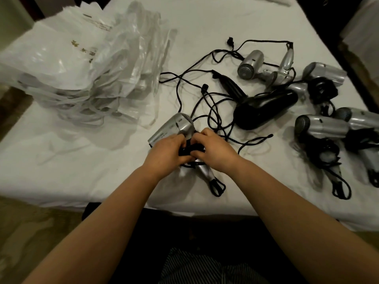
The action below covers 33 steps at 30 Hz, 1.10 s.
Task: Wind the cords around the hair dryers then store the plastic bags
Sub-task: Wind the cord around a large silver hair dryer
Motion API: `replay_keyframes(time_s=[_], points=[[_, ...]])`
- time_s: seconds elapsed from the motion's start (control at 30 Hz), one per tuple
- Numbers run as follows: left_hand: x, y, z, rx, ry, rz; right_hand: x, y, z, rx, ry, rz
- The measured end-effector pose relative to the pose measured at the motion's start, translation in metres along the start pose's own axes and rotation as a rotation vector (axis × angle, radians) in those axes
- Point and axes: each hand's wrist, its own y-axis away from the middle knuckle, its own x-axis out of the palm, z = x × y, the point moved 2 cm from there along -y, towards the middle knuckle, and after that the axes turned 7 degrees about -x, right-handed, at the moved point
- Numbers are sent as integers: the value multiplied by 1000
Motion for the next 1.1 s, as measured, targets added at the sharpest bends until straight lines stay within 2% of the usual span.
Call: replay_keyframes(time_s=[0.27, 0.43, 0.6, 0.77, 0.93, 1.0, 1.1], points=[[-14, 2, -1, 30, 24, 10, 2, -4, -3, 96, -112, -65], [-8, 0, -2, -9, -68, -44, 0, -10, -4, 139, -133, -70], [-14, -5, 2, 93, -45, 54, -1, -14, -4, 200, -202, -88], [-12, 1, 2, 76, -89, -71, 1, -4, 8, 71, 110, -187], [-4, 6, -1, 53, -75, -154, 6, 6, 8, -31, 254, -61], [-5, 1, 1, 55, -33, -127, 8, 1, 7, -85, 341, -25], [-12, -8, 6, 97, 82, 24, 3, -6, 5, -127, 393, -2]])
